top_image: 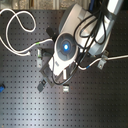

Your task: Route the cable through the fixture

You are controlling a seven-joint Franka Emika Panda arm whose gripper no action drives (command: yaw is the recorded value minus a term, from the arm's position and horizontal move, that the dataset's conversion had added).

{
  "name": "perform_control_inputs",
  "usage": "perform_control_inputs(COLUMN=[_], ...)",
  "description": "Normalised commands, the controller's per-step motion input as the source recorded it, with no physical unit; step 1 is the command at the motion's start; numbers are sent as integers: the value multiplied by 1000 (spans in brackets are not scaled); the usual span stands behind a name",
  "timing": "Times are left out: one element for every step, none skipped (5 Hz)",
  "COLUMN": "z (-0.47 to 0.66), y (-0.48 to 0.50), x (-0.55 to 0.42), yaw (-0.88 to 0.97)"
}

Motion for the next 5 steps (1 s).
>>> perform_control_inputs(z=[432, 522, 13, 21, 643], y=[35, 118, 19, 0, 115], x=[-91, -120, -21, 0, -111], yaw=[-109, -140, -17, 0, -34])
